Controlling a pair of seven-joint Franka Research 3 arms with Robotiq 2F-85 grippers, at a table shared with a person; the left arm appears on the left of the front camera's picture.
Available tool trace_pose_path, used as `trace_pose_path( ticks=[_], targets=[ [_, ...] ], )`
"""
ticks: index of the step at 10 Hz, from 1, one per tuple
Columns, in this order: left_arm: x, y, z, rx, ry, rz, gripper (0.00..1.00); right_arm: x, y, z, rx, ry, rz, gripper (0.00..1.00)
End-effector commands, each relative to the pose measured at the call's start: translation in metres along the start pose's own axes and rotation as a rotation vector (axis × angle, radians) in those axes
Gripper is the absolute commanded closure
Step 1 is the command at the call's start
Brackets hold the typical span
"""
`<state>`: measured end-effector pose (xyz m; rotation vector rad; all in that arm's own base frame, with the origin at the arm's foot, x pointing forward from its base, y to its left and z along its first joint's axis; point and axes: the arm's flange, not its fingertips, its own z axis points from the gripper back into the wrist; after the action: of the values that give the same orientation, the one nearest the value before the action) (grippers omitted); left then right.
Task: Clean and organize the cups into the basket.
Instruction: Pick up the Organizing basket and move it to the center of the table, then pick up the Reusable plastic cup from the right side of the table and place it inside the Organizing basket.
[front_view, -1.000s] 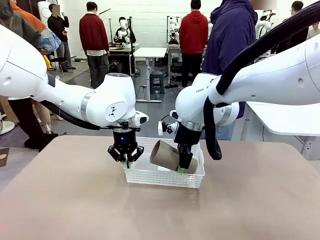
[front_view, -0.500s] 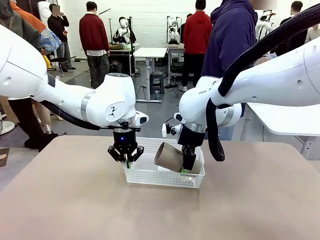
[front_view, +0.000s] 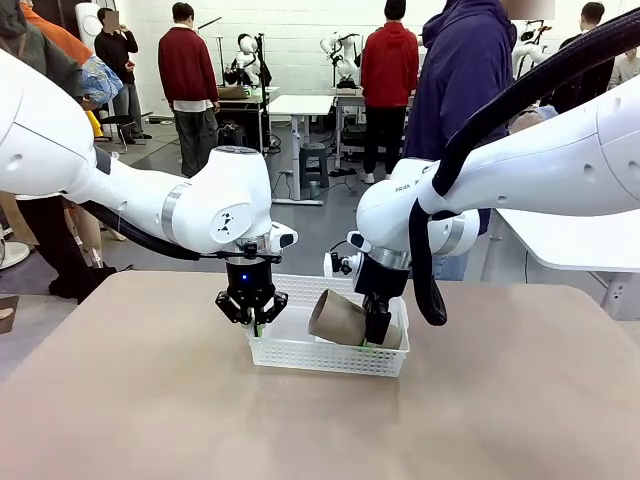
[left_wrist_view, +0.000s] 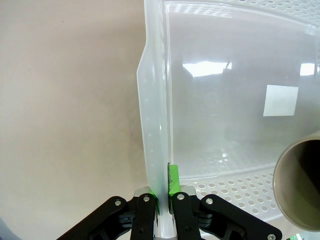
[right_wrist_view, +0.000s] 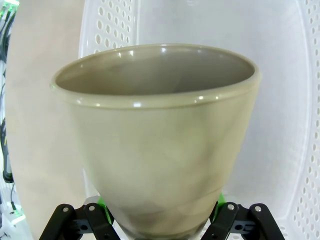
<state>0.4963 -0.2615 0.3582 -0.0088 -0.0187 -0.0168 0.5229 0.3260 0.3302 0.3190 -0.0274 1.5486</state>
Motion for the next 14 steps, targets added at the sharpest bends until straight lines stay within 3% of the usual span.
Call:
trace_pose_path(
  ticks=[1,2,4,10,14],
  targets=[
    [0.001,0.0,0.002,0.0,-0.004,-0.002,1.0,0.005,-0.01,-0.01,0.038,0.044,0.017,0.19],
    [0.001,0.0,0.002,0.0,-0.004,-0.002,1.0,0.006,-0.012,-0.015,0.048,0.049,0.023,0.19],
    [0.001,0.0,0.002,0.0,-0.004,-0.002,1.0,0.007,-0.012,-0.015,0.052,0.042,0.033,0.0],
    [0.001,0.0,0.002,0.0,-0.004,-0.002,1.0,0.005,-0.009,-0.006,0.016,0.013,0.042,0.0],
    [0.001,0.0,0.002,0.0,-0.004,-0.002,1.0,-0.008,0.011,0.045,-0.137,-0.036,0.041,0.0]
  ],
)
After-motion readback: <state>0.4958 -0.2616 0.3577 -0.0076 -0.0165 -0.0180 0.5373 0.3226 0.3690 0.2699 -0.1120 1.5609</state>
